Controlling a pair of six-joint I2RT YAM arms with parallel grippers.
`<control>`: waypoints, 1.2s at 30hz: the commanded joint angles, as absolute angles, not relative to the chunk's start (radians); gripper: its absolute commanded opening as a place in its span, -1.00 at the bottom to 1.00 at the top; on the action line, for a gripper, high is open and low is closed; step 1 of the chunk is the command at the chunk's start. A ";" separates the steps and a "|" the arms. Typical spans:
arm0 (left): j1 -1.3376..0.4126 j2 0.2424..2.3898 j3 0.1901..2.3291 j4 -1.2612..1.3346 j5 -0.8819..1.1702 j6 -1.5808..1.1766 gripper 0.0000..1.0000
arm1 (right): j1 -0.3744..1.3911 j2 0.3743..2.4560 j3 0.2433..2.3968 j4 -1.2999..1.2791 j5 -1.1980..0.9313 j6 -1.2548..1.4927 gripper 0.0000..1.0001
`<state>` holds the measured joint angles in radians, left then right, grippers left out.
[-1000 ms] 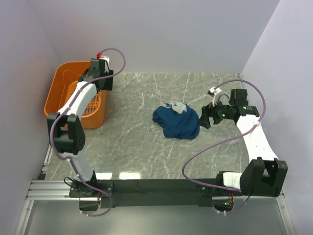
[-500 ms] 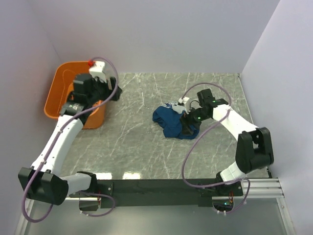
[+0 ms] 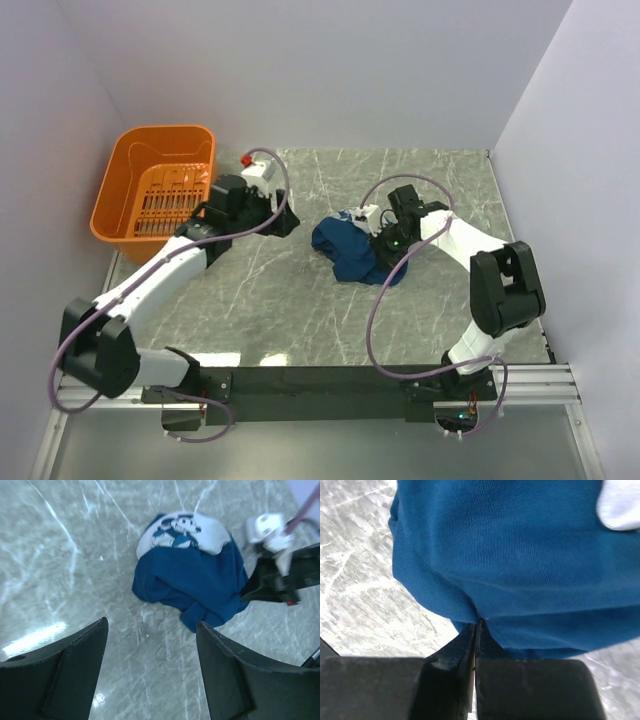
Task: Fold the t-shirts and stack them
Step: Flatten the tshirt out
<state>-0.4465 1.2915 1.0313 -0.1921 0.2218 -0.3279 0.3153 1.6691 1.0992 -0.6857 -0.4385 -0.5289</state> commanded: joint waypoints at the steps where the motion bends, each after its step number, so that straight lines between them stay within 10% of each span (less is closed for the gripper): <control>1: -0.471 1.354 0.993 -0.089 0.230 -0.347 0.52 | 0.295 1.580 1.158 -0.704 -0.417 -0.523 -1.00; 36: -0.644 1.953 1.366 0.011 0.199 -0.181 0.40 | -0.040 1.390 1.511 -0.986 -0.675 -0.629 -1.00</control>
<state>-0.6449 1.9099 1.2903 0.0566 0.1890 -0.1780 -0.0242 1.4200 1.4845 -0.9825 -0.6331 -0.6395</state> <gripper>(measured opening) 0.707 0.008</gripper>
